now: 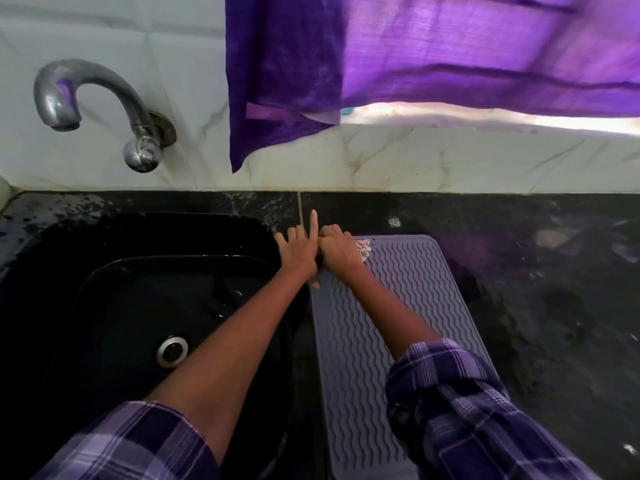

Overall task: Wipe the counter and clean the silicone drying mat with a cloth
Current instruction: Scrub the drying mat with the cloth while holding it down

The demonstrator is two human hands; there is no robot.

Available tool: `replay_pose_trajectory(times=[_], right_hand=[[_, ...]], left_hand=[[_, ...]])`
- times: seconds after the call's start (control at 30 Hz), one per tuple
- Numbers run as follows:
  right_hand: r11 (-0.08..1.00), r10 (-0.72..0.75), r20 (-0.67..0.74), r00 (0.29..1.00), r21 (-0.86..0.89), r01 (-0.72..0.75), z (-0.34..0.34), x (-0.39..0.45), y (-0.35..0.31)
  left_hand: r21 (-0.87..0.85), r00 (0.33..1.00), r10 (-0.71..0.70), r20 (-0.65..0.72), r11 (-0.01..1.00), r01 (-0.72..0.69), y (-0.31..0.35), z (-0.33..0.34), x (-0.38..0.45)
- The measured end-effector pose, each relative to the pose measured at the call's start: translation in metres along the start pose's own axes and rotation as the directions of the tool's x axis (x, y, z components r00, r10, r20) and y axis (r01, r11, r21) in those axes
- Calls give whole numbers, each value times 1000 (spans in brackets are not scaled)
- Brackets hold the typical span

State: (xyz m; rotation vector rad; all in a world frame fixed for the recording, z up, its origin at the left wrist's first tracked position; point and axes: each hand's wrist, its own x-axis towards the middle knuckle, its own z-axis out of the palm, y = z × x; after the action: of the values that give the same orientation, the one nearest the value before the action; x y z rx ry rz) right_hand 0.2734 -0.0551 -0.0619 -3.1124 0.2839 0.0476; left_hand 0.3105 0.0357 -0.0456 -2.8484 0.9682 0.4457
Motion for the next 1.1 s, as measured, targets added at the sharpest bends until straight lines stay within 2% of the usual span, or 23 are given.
replay_pose_trajectory(times=[0.1, 0.27, 0.37, 0.43, 0.53, 0.57, 0.63, 0.7, 0.77, 0.83, 0.87, 0.93, 0.97, 1.0, 1.03, 1.1], right_hand=[[998, -10, 22, 1000, -57, 11, -5, -8, 15], [963, 250, 44, 967, -115, -243, -20, -1, 12], [978, 207, 73, 976, -54, -203, -17, -7, 6], [987, 160, 180, 971, -23, -158, -20, -16, 10], [975, 199, 442, 875, 4, -223, -38, -16, 17], [971, 207, 436, 876, 17, -238, -41, -16, 19], [965, 217, 294, 931, 81, -250, -37, -14, 17], [975, 190, 147, 971, 89, -204, -25, -17, 5], [985, 151, 84, 985, 72, -157, -13, -27, -4], [985, 118, 157, 980, 103, -135, -8, -42, -6], [978, 116, 247, 962, 140, -154, -9, -51, -4], [966, 109, 460, 881, 159, -203, -21, -56, 2], [964, 123, 514, 849, 139, -225, -30, -52, 5], [961, 146, 514, 845, 130, -245, -38, -45, 5], [964, 162, 452, 877, 116, -238, -44, -37, 4], [984, 120, 246, 962, 98, -148, -46, -24, -7]], left_hand=[[92, 998, -50, -48, 994, 54, -3, 6, -7], [78, 998, -16, -56, 997, 21, -6, 12, -14], [70, 997, 41, -71, 997, -36, -10, 14, -13], [83, 997, 67, -50, 995, -62, -13, 13, -10], [117, 995, 95, -7, 989, -93, -15, 7, -8], [137, 994, 111, -4, 985, -109, -17, 5, -6], [188, 989, 150, -10, 971, -146, -22, -2, 0], [221, 984, 180, -9, 960, -174, -26, -7, 5], [269, 979, 203, -3, 943, -195, -27, -11, 8], [303, 977, 212, 0, 931, -203, -27, -12, 8], [308, 977, 211, 4, 930, -202, -27, -12, 8], [301, 979, 205, 13, 933, -199, -27, -13, 8], [300, 979, 205, 20, 933, -201, -27, -13, 7], [302, 978, 207, 24, 931, -204, -26, -13, 6], [304, 978, 208, 21, 930, -204, -25, -12, 7], [306, 980, 198, 15, 932, -193, -25, -10, 7]])
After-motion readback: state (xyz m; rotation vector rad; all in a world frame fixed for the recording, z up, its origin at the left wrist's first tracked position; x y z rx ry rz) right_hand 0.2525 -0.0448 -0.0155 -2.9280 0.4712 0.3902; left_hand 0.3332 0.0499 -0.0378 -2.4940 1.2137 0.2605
